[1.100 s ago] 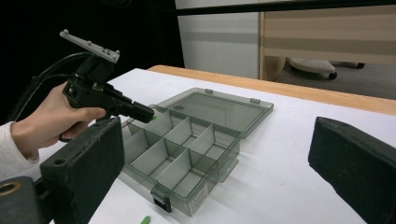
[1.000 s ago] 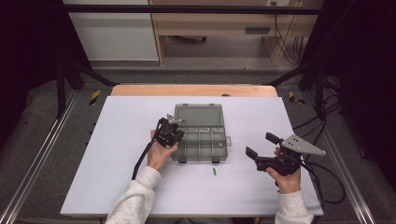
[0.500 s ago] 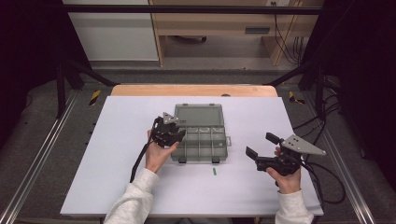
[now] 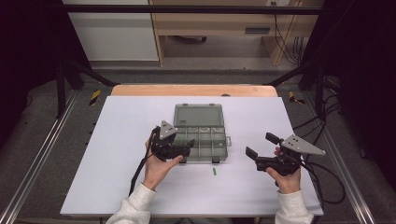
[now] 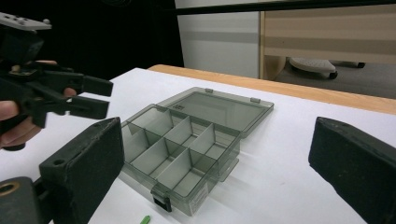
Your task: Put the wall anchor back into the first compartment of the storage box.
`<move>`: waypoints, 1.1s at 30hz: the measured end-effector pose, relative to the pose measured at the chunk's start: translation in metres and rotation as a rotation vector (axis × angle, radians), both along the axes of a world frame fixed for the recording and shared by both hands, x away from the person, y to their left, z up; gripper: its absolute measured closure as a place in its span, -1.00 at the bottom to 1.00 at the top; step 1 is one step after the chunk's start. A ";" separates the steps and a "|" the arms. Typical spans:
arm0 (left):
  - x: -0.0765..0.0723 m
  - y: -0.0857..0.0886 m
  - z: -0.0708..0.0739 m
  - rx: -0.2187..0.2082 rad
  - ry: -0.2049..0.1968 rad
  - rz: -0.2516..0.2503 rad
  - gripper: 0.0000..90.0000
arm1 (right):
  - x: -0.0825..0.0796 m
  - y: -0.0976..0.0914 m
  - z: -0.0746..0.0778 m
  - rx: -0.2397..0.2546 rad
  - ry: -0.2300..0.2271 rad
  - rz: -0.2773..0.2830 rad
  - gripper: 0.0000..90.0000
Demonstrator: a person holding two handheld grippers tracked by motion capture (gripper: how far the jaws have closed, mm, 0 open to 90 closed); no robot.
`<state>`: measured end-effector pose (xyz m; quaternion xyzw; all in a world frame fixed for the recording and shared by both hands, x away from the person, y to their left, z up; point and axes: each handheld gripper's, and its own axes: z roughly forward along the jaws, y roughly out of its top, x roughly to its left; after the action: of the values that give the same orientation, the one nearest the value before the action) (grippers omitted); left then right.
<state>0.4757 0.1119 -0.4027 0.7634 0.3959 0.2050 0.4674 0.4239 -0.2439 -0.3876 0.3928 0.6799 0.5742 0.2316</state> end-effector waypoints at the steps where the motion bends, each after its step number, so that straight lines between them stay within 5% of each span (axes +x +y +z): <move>1: -0.004 -0.001 0.000 -0.012 -0.002 -0.001 -0.61 | 0.000 0.000 0.000 0.001 0.000 0.000 -0.92; 15: -0.042 -0.026 -0.009 0.026 -0.001 -0.066 -0.72 | 0.000 -0.001 0.000 0.008 0.000 0.003 -0.91; 33: -0.067 -0.058 -0.035 0.037 0.057 -0.123 -0.62 | 0.000 0.002 -0.001 -0.002 0.003 0.003 -0.91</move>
<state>0.4090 0.0538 -0.4375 0.8004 0.3573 0.1615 0.4534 0.4241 -0.2424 -0.3887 0.3926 0.6814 0.5733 0.2300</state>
